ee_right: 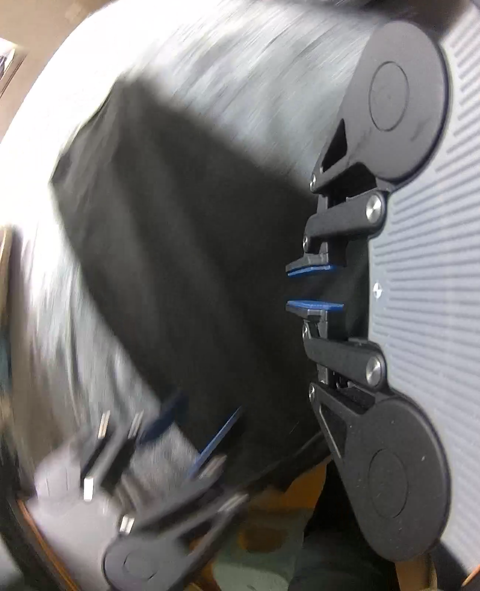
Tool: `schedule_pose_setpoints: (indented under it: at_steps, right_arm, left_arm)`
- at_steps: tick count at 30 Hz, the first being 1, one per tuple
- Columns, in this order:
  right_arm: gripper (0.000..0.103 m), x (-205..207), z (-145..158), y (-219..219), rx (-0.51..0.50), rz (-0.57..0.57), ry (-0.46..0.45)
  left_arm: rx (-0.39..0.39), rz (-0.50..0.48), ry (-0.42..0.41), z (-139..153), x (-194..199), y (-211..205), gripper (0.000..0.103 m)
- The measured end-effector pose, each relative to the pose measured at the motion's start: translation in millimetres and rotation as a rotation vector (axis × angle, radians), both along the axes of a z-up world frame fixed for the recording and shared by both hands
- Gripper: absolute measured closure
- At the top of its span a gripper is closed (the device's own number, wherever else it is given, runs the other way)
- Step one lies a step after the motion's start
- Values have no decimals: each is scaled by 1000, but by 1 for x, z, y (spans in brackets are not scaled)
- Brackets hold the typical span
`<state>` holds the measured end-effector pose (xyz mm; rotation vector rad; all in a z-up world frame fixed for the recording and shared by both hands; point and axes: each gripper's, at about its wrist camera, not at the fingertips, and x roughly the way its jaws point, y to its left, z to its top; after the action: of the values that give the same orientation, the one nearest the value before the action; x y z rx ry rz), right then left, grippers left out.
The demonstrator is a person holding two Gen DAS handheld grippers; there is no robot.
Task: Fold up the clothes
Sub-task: 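Move both grippers to the hem end of the folded black shirt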
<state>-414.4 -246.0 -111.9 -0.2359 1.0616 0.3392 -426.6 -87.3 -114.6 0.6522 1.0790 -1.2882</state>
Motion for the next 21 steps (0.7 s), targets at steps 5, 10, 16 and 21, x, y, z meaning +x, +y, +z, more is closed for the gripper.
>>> schedule_pose_setpoints:
  at_steps: [5, 10, 16, 21]
  right_arm:
    - [90, -46, -23, -26, -52, -74, 124]
    - [89, -71, -1, -51, -123, -178, 192]
    - [88, -22, 7, 5, 16, -88, 37]
    - [88, -65, -28, -1, 26, -160, 198]
  left_arm:
    - [93, -7, 13, -13, -24, 44, 57]
    - [43, 35, 10, 10, -17, 48, 57]
    - [36, 115, 92, -10, -12, 13, 56]
    - [171, 166, 199, -32, -39, 57, 57]
